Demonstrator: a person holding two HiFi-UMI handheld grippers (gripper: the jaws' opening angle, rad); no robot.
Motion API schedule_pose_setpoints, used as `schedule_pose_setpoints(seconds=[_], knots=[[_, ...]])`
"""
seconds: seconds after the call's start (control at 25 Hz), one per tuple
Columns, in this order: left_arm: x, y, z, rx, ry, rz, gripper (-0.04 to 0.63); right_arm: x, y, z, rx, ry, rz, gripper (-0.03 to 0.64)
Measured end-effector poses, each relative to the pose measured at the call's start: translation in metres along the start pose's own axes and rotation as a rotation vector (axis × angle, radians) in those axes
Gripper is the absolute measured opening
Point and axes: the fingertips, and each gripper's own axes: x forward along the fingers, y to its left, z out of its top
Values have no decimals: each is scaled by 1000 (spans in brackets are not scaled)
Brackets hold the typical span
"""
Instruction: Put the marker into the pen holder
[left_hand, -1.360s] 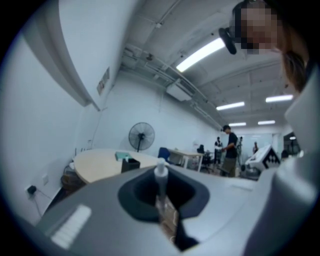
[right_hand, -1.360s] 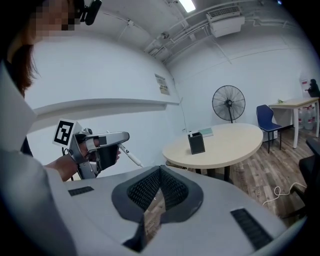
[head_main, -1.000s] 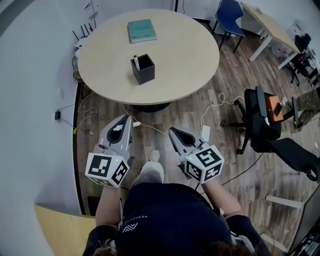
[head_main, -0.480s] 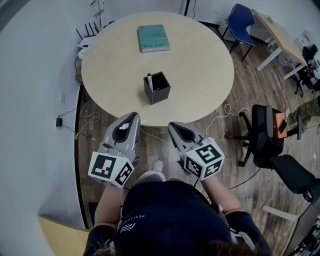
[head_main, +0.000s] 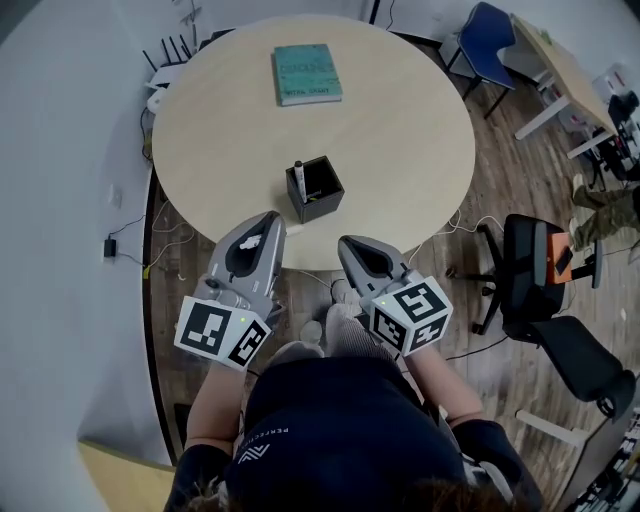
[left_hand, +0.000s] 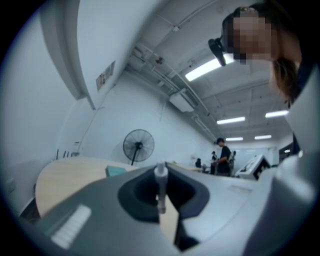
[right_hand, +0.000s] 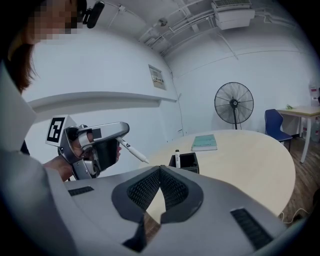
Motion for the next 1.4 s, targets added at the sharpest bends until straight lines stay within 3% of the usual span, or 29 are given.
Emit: schedule_pose_setpoints(seconds=[0.28,0.72,1.4], knots=[[40,11,-7,0,10,39,8,20,-27,14,-28,23,67,-5],[93,35,-41,26,90,149,8,45,-78,15,-8,65,145,-6],[111,63,-94,60,257,300,11,67,-113,-2,23,142,222,-6]])
